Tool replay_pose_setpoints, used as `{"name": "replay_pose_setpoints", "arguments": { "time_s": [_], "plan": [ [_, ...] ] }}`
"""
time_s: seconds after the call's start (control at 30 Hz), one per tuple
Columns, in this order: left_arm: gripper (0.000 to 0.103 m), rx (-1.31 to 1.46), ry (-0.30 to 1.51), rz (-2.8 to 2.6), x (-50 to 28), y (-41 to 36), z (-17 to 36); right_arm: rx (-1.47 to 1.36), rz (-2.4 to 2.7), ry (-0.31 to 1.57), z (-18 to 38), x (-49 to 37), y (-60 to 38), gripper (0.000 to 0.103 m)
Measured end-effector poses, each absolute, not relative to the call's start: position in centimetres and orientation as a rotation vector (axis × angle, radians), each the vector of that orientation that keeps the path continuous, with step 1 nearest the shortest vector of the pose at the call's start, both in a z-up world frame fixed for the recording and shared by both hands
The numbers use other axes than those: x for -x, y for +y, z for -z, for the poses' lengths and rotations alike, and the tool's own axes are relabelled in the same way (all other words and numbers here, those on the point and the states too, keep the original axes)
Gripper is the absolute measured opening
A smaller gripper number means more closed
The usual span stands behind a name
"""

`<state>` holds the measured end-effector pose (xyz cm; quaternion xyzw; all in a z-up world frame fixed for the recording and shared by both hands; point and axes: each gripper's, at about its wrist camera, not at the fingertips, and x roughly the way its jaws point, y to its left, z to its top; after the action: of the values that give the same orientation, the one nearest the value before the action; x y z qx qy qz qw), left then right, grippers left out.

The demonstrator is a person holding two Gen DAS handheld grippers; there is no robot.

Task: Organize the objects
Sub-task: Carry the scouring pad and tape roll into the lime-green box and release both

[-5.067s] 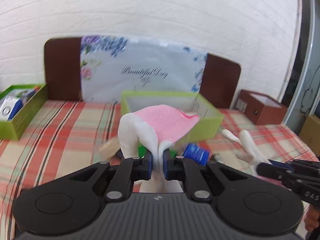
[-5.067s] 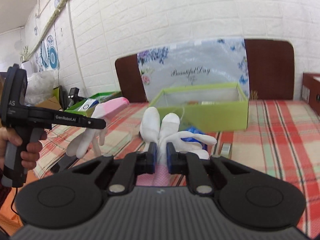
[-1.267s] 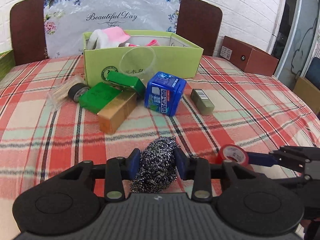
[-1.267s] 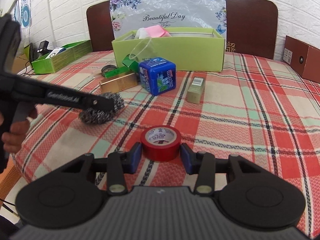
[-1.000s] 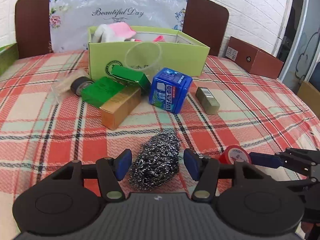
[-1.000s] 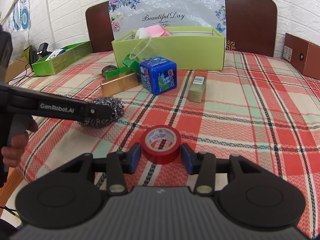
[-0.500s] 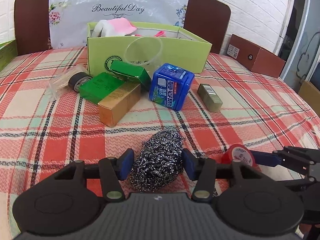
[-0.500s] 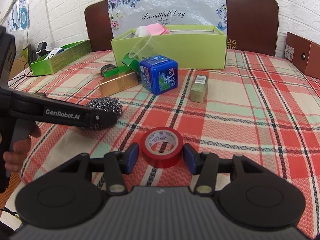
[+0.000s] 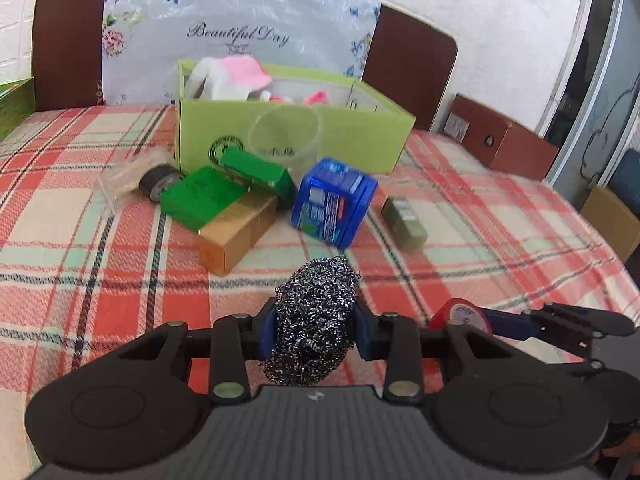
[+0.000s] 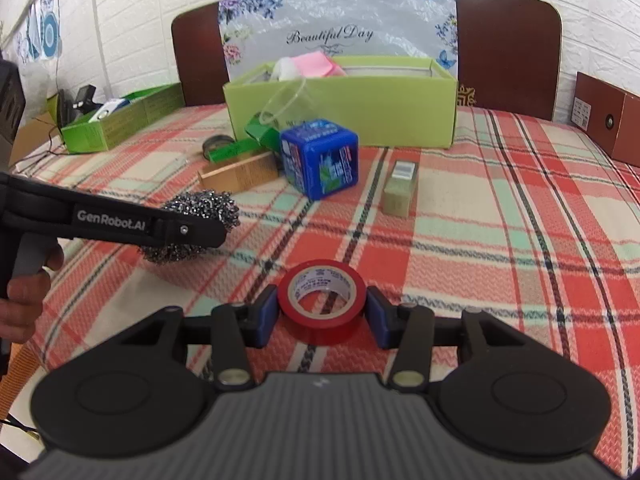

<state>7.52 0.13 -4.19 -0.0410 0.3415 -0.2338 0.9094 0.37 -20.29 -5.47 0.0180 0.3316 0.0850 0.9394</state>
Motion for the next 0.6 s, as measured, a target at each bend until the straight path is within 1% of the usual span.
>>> {"name": "replay_pose_setpoints", "arguments": {
  "time_s": [0.23, 0.4, 0.6],
  "plan": [
    [0.039, 0.108, 0.559, 0.52, -9.1, 1.0, -2.3, -0.051, -0.218, 0.568, 0.8, -2.2, -21.6, 0.046],
    [0.039, 0.122, 0.47, 0.51, -12.2, 1.2, -6.5, -0.036, -0.23, 0.464, -3.5, -5.2, -22.5, 0.046],
    [0.039, 0.075, 0.452, 0.45, -18.1, -0.2, -8.4, -0.023, -0.193, 0.396, -6.4, -10.8, -23.2, 0.046]
  ]
}}
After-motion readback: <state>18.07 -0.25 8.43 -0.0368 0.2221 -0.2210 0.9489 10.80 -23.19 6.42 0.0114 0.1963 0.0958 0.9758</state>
